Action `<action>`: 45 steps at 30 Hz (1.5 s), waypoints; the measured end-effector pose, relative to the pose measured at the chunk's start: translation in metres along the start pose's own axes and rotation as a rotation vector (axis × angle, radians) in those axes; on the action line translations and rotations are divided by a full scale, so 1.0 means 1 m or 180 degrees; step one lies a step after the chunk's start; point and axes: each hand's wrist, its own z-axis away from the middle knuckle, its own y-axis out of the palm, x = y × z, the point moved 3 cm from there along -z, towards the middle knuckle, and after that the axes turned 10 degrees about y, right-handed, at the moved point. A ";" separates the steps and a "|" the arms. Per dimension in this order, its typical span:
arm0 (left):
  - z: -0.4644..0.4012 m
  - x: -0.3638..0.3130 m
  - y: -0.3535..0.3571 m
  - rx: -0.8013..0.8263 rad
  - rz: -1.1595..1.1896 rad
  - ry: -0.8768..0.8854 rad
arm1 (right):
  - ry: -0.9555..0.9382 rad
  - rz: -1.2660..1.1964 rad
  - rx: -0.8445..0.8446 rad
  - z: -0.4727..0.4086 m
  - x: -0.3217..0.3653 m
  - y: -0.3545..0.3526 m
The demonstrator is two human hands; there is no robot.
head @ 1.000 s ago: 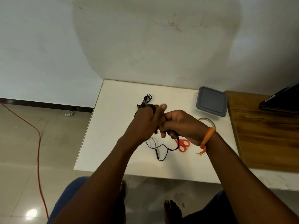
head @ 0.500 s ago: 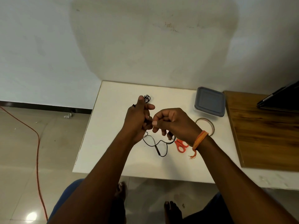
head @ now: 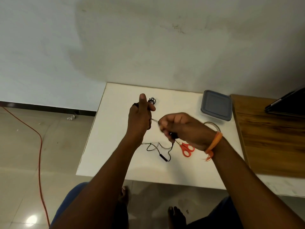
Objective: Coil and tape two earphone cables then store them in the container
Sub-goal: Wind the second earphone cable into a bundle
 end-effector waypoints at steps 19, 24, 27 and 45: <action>0.045 -0.007 0.032 0.3262 0.0615 -0.1263 | -0.0579 0.0539 -0.1342 0.004 0.003 -0.035; 0.034 -0.024 0.031 0.2911 0.2503 -0.1208 | -0.0466 -0.0442 -0.1015 -0.002 -0.001 -0.019; 0.023 -0.026 0.025 0.2374 0.3372 -0.1026 | -0.0294 -0.0437 -0.0996 -0.007 -0.003 -0.003; 0.000 -0.011 0.001 0.0063 0.1393 -0.0184 | 0.0631 0.0518 -0.0413 -0.007 -0.006 0.008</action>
